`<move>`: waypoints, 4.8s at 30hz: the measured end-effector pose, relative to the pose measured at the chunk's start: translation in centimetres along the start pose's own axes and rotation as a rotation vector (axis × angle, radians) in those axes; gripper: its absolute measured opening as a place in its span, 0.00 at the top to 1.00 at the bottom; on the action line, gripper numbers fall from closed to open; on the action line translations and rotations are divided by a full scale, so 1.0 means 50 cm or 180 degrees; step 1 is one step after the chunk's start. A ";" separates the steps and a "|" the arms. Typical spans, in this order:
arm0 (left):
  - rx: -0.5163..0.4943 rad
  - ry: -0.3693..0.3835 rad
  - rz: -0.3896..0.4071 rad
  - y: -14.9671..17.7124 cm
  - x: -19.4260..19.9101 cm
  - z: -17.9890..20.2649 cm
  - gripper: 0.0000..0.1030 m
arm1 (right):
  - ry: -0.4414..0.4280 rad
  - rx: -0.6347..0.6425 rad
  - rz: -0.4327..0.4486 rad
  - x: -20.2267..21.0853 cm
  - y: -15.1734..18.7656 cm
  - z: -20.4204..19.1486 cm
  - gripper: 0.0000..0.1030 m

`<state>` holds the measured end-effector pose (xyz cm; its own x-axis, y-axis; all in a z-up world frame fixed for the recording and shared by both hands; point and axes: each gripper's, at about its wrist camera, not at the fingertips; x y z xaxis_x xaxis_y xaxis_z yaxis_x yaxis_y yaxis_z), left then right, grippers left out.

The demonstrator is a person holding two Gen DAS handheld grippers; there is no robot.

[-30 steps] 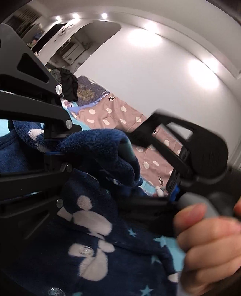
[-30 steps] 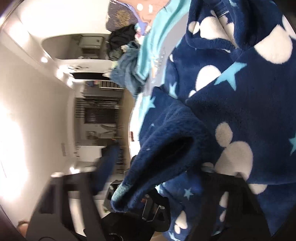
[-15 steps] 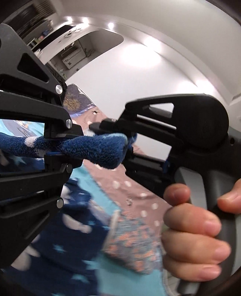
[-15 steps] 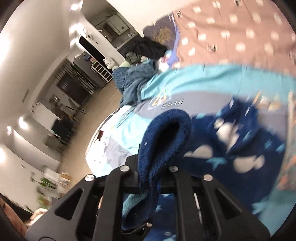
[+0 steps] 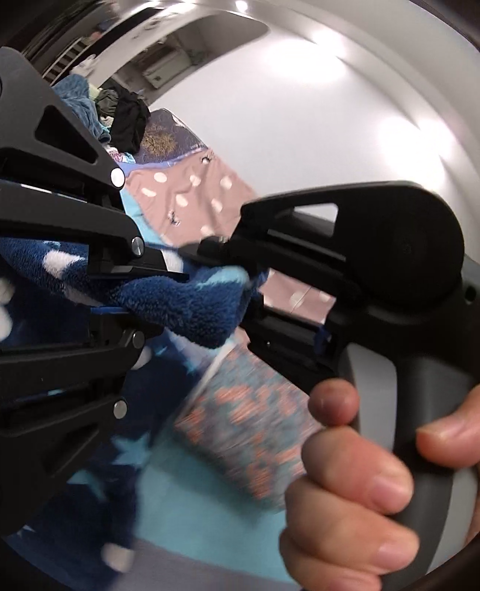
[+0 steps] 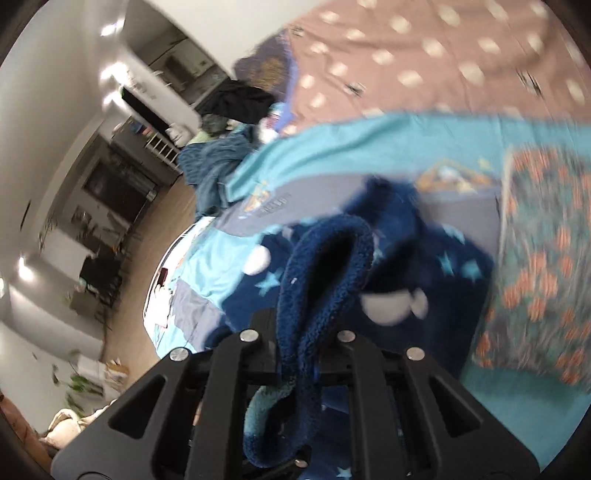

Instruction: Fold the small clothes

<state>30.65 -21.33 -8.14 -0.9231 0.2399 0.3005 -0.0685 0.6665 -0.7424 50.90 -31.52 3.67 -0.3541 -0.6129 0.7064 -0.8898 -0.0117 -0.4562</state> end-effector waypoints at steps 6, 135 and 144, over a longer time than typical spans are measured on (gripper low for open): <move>-0.0678 0.0331 -0.0396 0.056 -0.001 0.082 0.88 | 0.0003 -0.0473 -0.0143 -0.089 0.097 0.151 0.89; 0.5501 0.2855 -0.0262 0.648 0.501 -0.423 0.87 | -0.0801 -0.1436 0.0646 0.211 0.724 -0.031 0.86; 0.5342 0.2518 0.0258 0.509 0.389 -0.568 0.87 | -0.0722 -0.1097 0.0889 0.265 0.442 -0.046 0.86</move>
<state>21.72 20.34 -4.18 -0.6074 0.7931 0.0467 -0.7506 -0.5536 -0.3607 25.87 -38.08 4.19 -0.5549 -0.7122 0.4299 -0.8269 0.4158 -0.3786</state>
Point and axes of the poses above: each gripper's, at about its wrist camera, not at the fingertips, and x roughly against the way its jaws point, z to its right, y to its underside, and after that the axes turned 5 degrees about y, right-handed
